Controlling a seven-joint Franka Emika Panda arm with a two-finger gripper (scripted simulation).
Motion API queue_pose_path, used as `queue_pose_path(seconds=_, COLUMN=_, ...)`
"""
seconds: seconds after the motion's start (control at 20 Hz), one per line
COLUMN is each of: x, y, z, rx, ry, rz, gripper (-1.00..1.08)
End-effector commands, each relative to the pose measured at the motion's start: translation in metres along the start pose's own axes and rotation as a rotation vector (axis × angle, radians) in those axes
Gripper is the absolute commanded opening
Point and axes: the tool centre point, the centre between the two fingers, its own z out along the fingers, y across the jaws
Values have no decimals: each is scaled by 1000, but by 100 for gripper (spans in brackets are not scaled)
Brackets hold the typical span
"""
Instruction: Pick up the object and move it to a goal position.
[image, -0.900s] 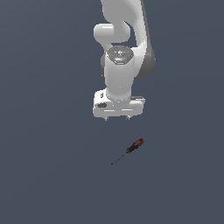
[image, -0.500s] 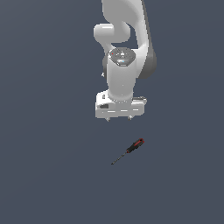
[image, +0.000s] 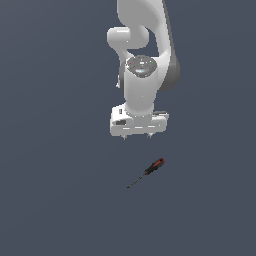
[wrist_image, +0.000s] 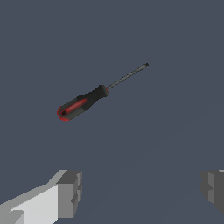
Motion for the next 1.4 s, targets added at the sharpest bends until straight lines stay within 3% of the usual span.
queue_pose_path(seconds=0.0, x=2, y=0, z=2, rx=1, ry=-1, rz=17, gripper=100)
queue_pose_path(seconds=0.5, x=19, y=-5, z=18, rx=6, ry=-3, rz=178, gripper=100)
queue_pose_path(seconds=1.35, x=62, y=-19, z=67, rx=0, ry=-5, rz=623, gripper=100)
